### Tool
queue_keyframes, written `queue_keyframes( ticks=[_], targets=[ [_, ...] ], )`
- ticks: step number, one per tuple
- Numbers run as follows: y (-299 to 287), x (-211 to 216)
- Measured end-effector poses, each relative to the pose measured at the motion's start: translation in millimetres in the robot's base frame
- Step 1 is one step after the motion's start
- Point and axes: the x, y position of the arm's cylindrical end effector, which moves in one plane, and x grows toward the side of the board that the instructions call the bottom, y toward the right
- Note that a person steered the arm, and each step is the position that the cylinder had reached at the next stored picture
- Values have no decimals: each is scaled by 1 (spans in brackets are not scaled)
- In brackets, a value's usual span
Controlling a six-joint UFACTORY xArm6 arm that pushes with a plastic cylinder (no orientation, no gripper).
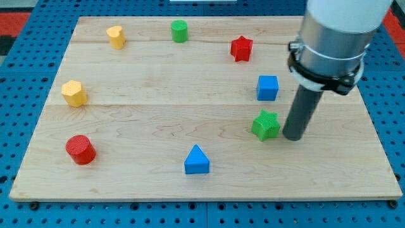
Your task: Place the green star diagonal in between the blue cube and blue triangle
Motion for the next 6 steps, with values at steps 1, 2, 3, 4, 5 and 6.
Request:
queue_keyframes(
  ticks=[1,2,3,4,5,6],
  targets=[
    [-1,-12],
    [-33,-12],
    [-62,-12],
    [-24,-12],
    [37,3],
    [65,14]
  ],
)
